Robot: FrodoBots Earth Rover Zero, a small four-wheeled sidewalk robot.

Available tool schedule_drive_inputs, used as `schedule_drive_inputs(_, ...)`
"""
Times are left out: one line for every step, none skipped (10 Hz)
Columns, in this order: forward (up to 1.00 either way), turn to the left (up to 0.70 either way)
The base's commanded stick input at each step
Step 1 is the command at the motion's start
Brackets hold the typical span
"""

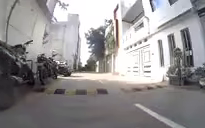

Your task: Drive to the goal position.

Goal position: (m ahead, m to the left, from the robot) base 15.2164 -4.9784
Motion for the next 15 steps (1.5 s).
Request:
schedule_drive_inputs(0.7,0.12)
schedule_drive_inputs(0.7,0.27)
schedule_drive_inputs(0.7,0.35)
schedule_drive_inputs(0.7,0.35)
schedule_drive_inputs(0.7,0.08)
schedule_drive_inputs(0.7,0.17)
schedule_drive_inputs(0.7,0.35)
schedule_drive_inputs(0.7,0.35)
schedule_drive_inputs(0.7,0.35)
schedule_drive_inputs(0.7,0.35)
schedule_drive_inputs(0.7,0.35)
schedule_drive_inputs(0.7,0.35)
schedule_drive_inputs(0.7,0.09)
schedule_drive_inputs(0.7,0.0)
schedule_drive_inputs(0.7,0.0)
